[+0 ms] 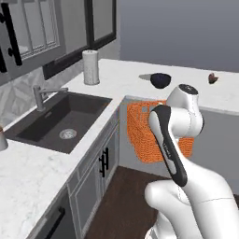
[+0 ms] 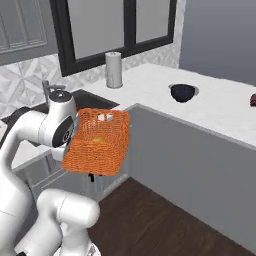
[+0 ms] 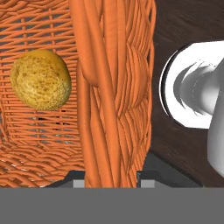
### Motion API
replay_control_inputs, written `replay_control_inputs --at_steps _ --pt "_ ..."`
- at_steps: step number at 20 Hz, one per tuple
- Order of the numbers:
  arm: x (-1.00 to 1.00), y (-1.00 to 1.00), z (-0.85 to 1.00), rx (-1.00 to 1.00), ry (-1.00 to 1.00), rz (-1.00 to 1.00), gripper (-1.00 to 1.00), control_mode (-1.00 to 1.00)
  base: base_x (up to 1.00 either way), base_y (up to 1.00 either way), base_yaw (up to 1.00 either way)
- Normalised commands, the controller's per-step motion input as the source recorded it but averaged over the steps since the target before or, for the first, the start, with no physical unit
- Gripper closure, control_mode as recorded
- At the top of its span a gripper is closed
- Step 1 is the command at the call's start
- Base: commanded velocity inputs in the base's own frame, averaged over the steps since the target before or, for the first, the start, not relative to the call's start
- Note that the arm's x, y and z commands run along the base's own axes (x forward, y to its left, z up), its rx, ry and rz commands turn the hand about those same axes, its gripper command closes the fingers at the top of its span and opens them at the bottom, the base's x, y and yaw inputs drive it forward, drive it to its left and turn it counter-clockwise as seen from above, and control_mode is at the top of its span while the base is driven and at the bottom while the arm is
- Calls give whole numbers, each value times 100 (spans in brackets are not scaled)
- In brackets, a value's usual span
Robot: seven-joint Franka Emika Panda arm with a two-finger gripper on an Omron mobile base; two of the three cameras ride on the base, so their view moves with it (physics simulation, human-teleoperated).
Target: Open the cabinet, pick up the bread from the cabinet and place it in the basket. Then move the basket to the dining counter.
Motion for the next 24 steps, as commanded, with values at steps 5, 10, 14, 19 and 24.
replay_control_inputs --at_steps 5,10,14,19,24 --pt "0 0 0 0 0 0 100 100 0 -75 -76" --pt "0 0 0 0 0 0 100 100 1 -87 -75" --pt "0 0 0 0 0 0 100 100 29 -86 -61" --pt "0 0 0 0 0 0 100 100 61 -47 -10" --pt "0 0 0 0 0 0 100 100 67 -15 22"
